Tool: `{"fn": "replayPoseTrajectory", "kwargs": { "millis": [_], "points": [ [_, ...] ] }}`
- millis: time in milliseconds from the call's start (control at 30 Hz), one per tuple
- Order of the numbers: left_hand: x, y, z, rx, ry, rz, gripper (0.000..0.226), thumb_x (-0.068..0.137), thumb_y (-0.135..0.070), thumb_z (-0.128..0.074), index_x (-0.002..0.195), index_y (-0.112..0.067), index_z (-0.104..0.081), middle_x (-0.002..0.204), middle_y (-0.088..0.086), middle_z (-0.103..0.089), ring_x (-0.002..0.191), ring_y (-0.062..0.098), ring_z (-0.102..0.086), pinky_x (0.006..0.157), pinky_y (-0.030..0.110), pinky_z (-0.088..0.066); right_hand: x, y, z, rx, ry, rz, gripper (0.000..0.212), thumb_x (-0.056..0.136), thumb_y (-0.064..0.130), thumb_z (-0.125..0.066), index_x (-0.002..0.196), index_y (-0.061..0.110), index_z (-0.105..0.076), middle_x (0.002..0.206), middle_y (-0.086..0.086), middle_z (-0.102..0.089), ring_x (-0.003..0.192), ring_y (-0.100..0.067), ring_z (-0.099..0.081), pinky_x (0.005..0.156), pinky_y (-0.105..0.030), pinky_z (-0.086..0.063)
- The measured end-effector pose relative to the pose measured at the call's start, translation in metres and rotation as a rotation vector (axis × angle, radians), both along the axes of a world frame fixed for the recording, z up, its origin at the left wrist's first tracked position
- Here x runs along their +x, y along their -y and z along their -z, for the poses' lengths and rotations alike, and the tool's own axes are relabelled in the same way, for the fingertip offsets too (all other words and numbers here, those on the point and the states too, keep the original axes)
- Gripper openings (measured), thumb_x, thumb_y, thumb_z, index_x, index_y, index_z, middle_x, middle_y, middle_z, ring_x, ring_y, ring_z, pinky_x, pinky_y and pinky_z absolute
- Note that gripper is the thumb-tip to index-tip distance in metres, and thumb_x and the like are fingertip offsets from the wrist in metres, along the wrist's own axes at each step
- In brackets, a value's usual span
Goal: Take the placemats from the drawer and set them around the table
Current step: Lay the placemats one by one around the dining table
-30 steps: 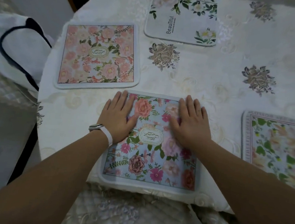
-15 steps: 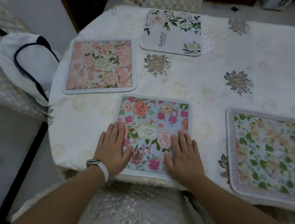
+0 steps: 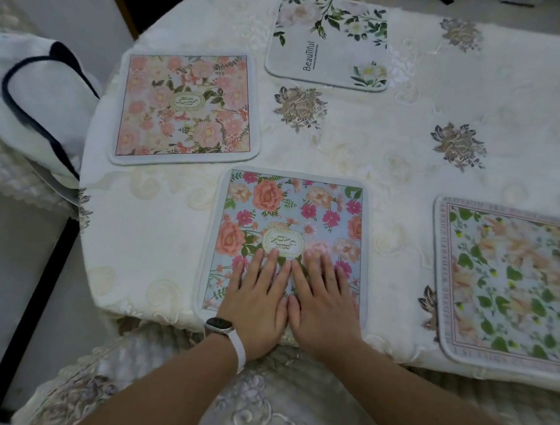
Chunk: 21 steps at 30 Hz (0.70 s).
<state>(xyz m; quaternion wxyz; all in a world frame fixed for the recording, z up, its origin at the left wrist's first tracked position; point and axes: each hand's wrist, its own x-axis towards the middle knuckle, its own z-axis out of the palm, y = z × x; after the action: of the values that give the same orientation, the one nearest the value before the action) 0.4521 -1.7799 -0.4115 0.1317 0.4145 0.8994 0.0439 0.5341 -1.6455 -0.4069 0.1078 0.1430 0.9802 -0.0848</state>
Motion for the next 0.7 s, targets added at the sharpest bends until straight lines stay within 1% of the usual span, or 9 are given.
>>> {"fn": "replayPoseTrajectory", "kwargs": {
  "millis": [167, 267, 367, 467, 500, 567, 600, 633, 700],
  "points": [
    [-0.001, 0.000, -0.001, -0.011, 0.026, -0.009, 0.059, 0.099, -0.042, -0.020, 0.153, -0.018, -0.025, 0.161, 0.009, -0.018, 0.149, 0.030, -0.009, 0.114, 0.057, -0.018, 0.000, 0.000, -0.001, -0.016, 0.007, 0.004, 0.061, 0.099, 0.045, -0.026, 0.154, 0.018, -0.025, 0.161, -0.010, -0.017, 0.150, -0.033, -0.009, 0.115, -0.050, -0.009],
    [0.000, 0.000, -0.003, -0.030, 0.035, 0.000, 0.059, 0.099, -0.042, -0.021, 0.153, -0.019, -0.025, 0.161, 0.008, -0.019, 0.149, 0.029, -0.010, 0.114, 0.056, -0.017, 0.000, 0.000, -0.004, -0.034, 0.015, 0.014, 0.060, 0.099, 0.045, -0.027, 0.153, 0.019, -0.027, 0.161, -0.009, -0.019, 0.150, -0.032, -0.010, 0.115, -0.050, -0.010],
    [-0.003, 0.005, -0.006, -0.064, 0.047, -0.004, 0.060, 0.099, -0.048, -0.021, 0.154, -0.024, -0.023, 0.162, 0.005, -0.017, 0.149, 0.025, -0.009, 0.115, 0.053, -0.013, 0.001, -0.002, -0.008, -0.057, 0.031, 0.007, 0.061, 0.100, 0.050, -0.025, 0.154, 0.023, -0.025, 0.162, -0.006, -0.015, 0.150, -0.027, -0.006, 0.117, -0.047, -0.006],
    [-0.008, 0.019, -0.009, -0.089, 0.051, -0.046, 0.065, 0.096, -0.058, -0.024, 0.153, -0.026, -0.027, 0.160, 0.003, -0.021, 0.148, 0.023, -0.016, 0.115, 0.050, -0.012, 0.009, -0.013, -0.011, -0.057, 0.049, -0.006, 0.065, 0.100, 0.057, -0.023, 0.155, 0.024, -0.020, 0.163, -0.004, -0.007, 0.150, -0.027, -0.001, 0.118, -0.045, -0.001],
    [-0.010, 0.024, -0.010, -0.091, 0.050, -0.065, 0.066, 0.096, -0.059, -0.024, 0.153, -0.026, -0.026, 0.160, 0.004, -0.022, 0.147, 0.024, -0.018, 0.114, 0.049, -0.013, 0.013, -0.019, -0.013, -0.052, 0.058, -0.006, 0.066, 0.099, 0.059, -0.021, 0.156, 0.025, -0.015, 0.162, -0.003, -0.002, 0.150, -0.027, 0.002, 0.119, -0.043, 0.003],
    [-0.011, 0.037, -0.011, -0.104, 0.060, -0.115, 0.069, 0.095, -0.061, -0.022, 0.154, -0.025, -0.018, 0.160, 0.005, -0.020, 0.148, 0.024, -0.017, 0.114, 0.046, -0.012, 0.023, -0.032, -0.017, -0.060, 0.070, 0.004, 0.069, 0.098, 0.061, -0.014, 0.156, 0.028, 0.000, 0.161, -0.001, 0.012, 0.149, -0.025, 0.016, 0.118, -0.038, 0.012],
    [-0.012, 0.043, -0.013, -0.113, 0.067, -0.144, 0.070, 0.095, -0.063, -0.018, 0.155, -0.026, -0.011, 0.162, 0.005, -0.014, 0.149, 0.022, -0.011, 0.115, 0.044, -0.009, 0.029, -0.038, -0.019, -0.075, 0.077, 0.019, 0.069, 0.098, 0.062, -0.012, 0.155, 0.028, 0.006, 0.160, 0.000, 0.019, 0.147, -0.023, 0.022, 0.118, -0.036, 0.015],
    [-0.012, 0.050, -0.013, -0.114, 0.058, -0.166, 0.073, 0.094, -0.065, -0.012, 0.155, -0.027, -0.002, 0.163, 0.003, -0.005, 0.149, 0.020, -0.003, 0.117, 0.041, -0.004, 0.036, -0.045, -0.021, -0.092, 0.085, 0.039, 0.069, 0.097, 0.063, -0.010, 0.154, 0.029, 0.012, 0.158, 0.001, 0.024, 0.146, -0.021, 0.026, 0.118, -0.035, 0.015],
    [-0.014, 0.063, -0.013, -0.105, 0.073, -0.207, 0.078, 0.087, -0.071, 0.004, 0.151, -0.028, 0.015, 0.161, -0.001, 0.015, 0.147, 0.014, 0.016, 0.118, 0.036, 0.002, 0.051, -0.058, -0.024, -0.121, 0.104, 0.075, 0.070, 0.097, 0.063, -0.008, 0.152, 0.029, 0.017, 0.157, 0.002, 0.029, 0.144, -0.018, 0.029, 0.119, -0.035, 0.013]
  ]
}}
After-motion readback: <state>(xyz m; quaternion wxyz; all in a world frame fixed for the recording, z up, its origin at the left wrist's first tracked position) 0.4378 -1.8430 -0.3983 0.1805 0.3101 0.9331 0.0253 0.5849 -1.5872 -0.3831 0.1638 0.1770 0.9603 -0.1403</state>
